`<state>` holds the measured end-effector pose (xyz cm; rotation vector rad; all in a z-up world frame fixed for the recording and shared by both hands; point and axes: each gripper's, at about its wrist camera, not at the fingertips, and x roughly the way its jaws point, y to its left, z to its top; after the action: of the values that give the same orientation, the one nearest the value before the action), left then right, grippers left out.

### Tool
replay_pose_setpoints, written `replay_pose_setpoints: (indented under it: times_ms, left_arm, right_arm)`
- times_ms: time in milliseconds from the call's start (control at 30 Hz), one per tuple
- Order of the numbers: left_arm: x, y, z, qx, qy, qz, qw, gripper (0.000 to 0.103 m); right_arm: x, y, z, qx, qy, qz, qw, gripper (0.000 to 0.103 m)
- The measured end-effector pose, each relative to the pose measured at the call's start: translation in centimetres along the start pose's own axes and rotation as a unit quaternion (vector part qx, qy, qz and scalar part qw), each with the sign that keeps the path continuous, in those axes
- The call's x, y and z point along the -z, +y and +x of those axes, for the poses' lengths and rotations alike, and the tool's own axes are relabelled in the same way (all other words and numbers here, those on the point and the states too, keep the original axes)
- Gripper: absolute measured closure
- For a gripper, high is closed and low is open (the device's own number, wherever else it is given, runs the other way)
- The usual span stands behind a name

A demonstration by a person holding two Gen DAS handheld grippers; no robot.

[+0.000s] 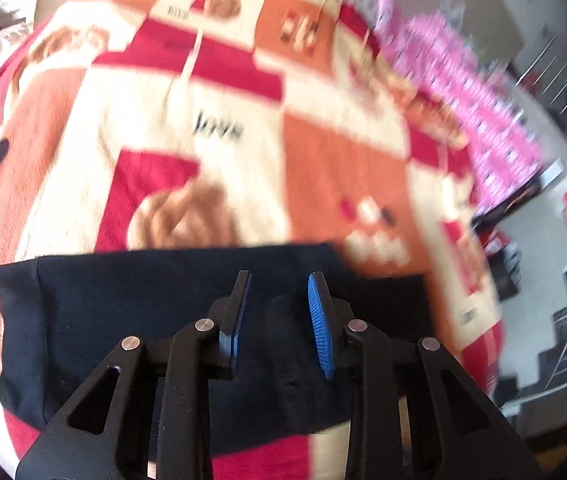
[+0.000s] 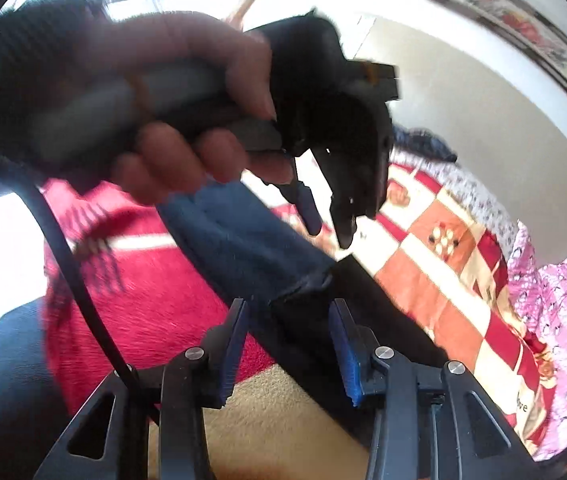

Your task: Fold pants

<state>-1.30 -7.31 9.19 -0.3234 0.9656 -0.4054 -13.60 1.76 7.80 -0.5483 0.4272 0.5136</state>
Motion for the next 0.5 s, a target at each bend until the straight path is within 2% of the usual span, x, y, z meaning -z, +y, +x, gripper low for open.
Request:
replay_pose_setpoints:
  times_ms: [100, 133, 167, 233, 300, 367, 400, 500]
  left_arm:
    - [1.7, -2.6, -1.6, 0.043, -0.03, 0.031, 0.9982, 0.053]
    - [2.6, -3.6, -1.5, 0.048, -0.032, 0.046, 0.9973, 0.05]
    - [3.2, -4.4, -1.0, 0.052, -0.027, 0.058, 0.9966, 0.05]
    - [4.0, -5.4, 0.8, 0.058, -0.01, 0.064, 0.9962, 0.05]
    - [4.3, -5.2, 2.8, 0.039, -0.004, 0.038, 0.9985, 0.05]
    - [4.8, -4.3, 4.5, 0.005, -0.002, 0.004, 1.0, 0.05]
    - [5.0, -4.2, 4.9, -0.011, -0.008, -0.003, 0.9999, 0.05]
    - [5.6, -3.5, 6.1, -0.036, -0.026, -0.008, 0.999, 0.05]
  right_arm:
    - [1.2, -2.8, -3.1, -0.029, -0.029, -0.01, 0.999, 0.062]
    - [1.6, -4.3, -4.1, -0.034, -0.034, -0.019, 0.999, 0.059]
    - [2.0, -5.5, -4.6, -0.048, -0.031, -0.026, 0.998, 0.05]
    - [3.2, -9.2, -5.1, -0.087, -0.009, -0.037, 0.995, 0.044]
    - [4.6, -12.8, -4.3, -0.115, 0.02, -0.024, 0.993, 0.044]
    - [5.5, -15.8, -2.7, -0.112, 0.043, 0.014, 0.993, 0.044]
    - [5.9, -17.5, -1.7, -0.124, 0.049, 0.049, 0.99, 0.044]
    - [6.1, -19.0, 0.2, -0.185, 0.05, 0.084, 0.978, 0.044]
